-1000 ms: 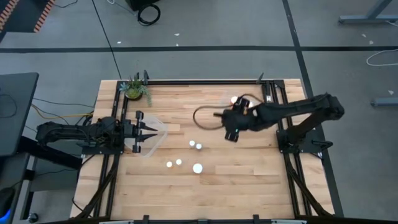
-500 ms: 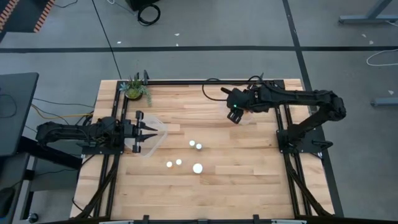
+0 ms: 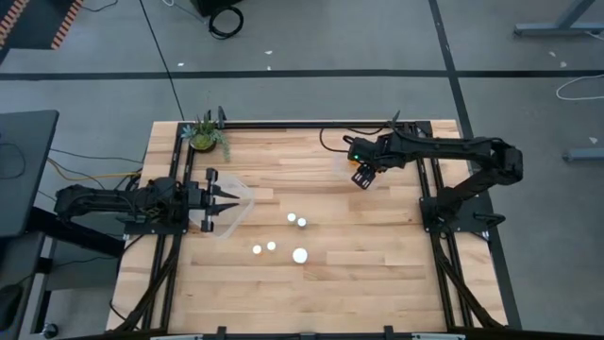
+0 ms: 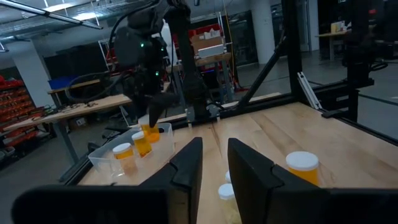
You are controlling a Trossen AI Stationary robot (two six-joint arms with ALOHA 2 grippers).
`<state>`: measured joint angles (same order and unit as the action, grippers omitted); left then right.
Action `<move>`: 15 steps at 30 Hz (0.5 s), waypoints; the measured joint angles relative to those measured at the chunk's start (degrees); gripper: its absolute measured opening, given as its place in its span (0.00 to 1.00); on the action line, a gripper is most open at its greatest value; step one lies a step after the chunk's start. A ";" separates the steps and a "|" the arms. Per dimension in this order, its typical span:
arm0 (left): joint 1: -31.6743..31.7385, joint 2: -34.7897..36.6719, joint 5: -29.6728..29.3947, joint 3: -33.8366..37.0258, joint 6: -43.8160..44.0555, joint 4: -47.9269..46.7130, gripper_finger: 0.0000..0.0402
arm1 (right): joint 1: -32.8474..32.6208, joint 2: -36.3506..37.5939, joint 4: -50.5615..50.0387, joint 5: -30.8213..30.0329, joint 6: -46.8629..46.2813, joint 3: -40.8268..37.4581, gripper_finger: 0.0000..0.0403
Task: Pick and place medicine bottles into bin by pill shape (circle, oval)
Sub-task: Put the large orange pill bottle into the right transparent bin
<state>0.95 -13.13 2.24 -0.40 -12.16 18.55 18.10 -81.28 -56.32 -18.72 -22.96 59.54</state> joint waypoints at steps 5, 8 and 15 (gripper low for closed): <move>0.00 0.01 -0.02 0.00 0.00 0.00 0.20 | 1.24 0.00 1.18 0.38 0.04 -1.76 0.57; 0.00 0.02 -0.02 0.00 0.00 0.00 0.19 | 1.84 0.00 2.08 0.86 0.02 -2.66 0.57; 0.00 0.01 -0.02 0.00 0.00 0.00 0.21 | 2.93 0.01 4.84 2.51 -0.35 -5.79 0.57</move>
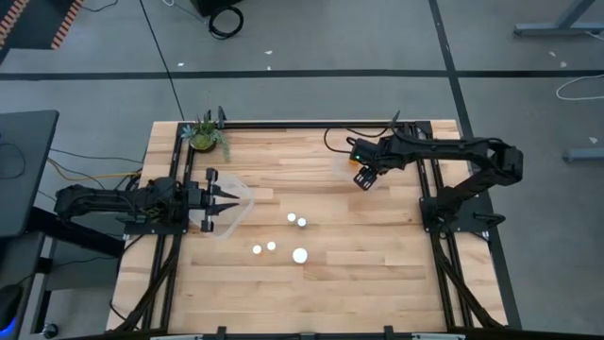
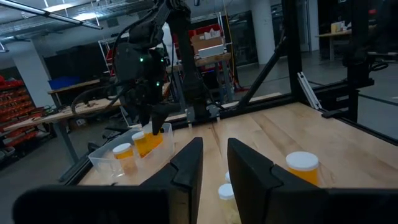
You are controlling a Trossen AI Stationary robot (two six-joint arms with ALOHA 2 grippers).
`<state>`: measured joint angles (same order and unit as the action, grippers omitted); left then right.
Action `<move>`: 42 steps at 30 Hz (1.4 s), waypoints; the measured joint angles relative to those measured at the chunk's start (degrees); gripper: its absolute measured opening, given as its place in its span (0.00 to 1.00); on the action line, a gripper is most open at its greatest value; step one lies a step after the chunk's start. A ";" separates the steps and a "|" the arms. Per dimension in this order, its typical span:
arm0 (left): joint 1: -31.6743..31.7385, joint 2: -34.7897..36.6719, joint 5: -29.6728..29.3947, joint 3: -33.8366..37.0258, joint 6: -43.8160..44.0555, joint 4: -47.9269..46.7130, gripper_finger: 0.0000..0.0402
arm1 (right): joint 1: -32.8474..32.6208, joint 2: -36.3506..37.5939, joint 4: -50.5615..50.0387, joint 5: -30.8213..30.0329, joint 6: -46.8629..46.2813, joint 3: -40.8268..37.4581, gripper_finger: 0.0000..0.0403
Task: Pick and place medicine bottles into bin by pill shape (circle, oval)
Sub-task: Put the large orange pill bottle into the right transparent bin
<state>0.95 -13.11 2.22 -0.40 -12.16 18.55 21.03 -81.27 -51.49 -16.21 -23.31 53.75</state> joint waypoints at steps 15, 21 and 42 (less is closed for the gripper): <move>0.00 0.00 0.01 0.00 0.00 0.00 0.21 | -0.02 0.01 3.48 0.71 -0.08 -4.01 0.63; 0.00 -0.01 0.00 0.00 -0.01 0.00 0.20 | -0.05 -0.01 3.19 1.35 0.36 -3.74 0.63; 0.00 -0.01 0.00 0.00 0.00 0.00 0.20 | -9.08 -0.01 0.07 1.53 2.23 15.21 0.63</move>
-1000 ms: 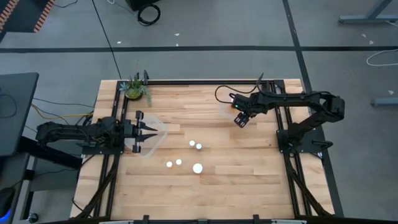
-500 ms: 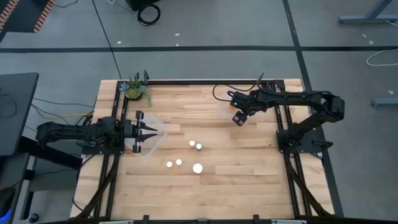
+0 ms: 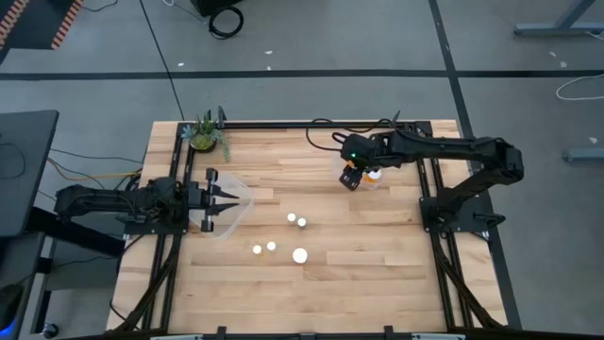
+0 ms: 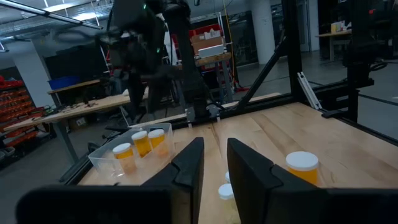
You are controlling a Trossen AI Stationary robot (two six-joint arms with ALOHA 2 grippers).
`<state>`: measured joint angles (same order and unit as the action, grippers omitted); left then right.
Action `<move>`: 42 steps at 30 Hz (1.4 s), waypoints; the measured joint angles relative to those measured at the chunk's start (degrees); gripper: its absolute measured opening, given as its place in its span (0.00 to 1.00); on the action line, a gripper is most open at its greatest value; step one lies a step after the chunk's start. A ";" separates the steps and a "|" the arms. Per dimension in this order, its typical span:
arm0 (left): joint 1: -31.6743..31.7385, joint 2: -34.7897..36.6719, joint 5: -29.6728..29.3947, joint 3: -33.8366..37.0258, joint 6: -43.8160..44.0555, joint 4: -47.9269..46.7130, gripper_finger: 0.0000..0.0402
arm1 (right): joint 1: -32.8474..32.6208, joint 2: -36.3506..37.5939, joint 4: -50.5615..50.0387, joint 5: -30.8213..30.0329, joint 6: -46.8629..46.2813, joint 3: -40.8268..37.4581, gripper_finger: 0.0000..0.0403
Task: Pick and place medicine bottles into bin by pill shape (circle, oval)
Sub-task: Put the large orange pill bottle into the right transparent bin
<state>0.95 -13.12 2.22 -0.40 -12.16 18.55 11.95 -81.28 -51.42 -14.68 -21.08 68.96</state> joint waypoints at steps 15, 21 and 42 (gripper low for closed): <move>0.00 0.02 0.02 0.02 0.00 0.00 0.20 | -9.98 0.00 4.05 0.00 5.78 10.80 0.63; 0.00 0.00 0.00 0.00 0.00 0.00 0.21 | -13.62 0.00 7.33 0.06 6.76 13.40 0.63; 0.00 0.01 0.02 0.00 0.00 -0.11 0.21 | -22.20 -4.26 17.32 5.47 8.68 14.41 0.63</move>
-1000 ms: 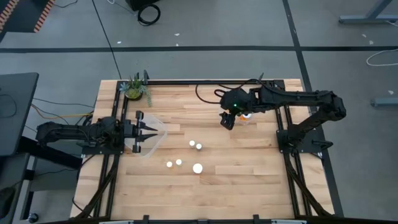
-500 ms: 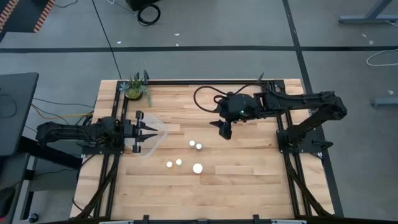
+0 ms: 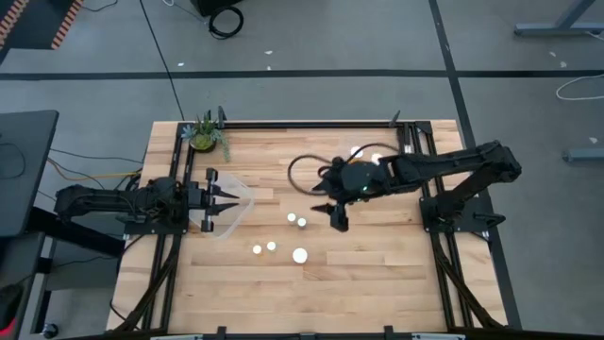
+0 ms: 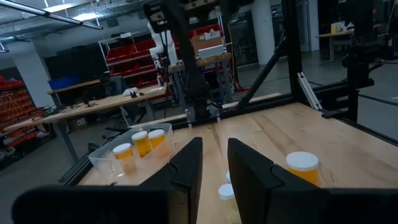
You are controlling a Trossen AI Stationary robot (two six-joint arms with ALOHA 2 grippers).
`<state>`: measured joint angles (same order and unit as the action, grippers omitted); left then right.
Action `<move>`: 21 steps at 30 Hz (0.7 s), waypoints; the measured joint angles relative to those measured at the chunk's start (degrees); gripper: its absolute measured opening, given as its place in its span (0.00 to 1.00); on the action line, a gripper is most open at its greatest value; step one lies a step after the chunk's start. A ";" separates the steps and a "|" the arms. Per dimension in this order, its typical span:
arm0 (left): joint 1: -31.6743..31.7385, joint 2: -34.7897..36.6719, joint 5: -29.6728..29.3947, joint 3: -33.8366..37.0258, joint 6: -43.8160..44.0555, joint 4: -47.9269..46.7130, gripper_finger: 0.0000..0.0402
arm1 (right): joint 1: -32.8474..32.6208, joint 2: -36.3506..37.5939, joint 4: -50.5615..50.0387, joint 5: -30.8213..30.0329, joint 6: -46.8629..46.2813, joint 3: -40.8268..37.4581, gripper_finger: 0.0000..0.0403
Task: Pick and place medicine bottles into bin by pill shape (circle, oval)
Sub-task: Put the large orange pill bottle into the right transparent bin
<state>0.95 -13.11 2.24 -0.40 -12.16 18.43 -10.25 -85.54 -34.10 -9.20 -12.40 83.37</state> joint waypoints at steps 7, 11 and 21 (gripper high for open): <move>0.00 0.00 -0.01 0.01 0.00 0.04 0.20 | -1.68 -9.11 -1.04 3.75 -0.42 4.37 0.63; 0.00 0.00 0.00 0.01 0.00 0.00 0.20 | -3.32 -16.42 -6.09 4.75 1.77 13.50 0.62; 0.00 0.00 0.00 0.01 0.00 0.05 0.21 | -7.36 -31.35 -16.68 4.52 7.13 35.21 0.62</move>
<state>0.95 -13.10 2.24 -0.39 -12.16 18.48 -17.60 -116.89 -50.78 -4.69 -5.27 118.59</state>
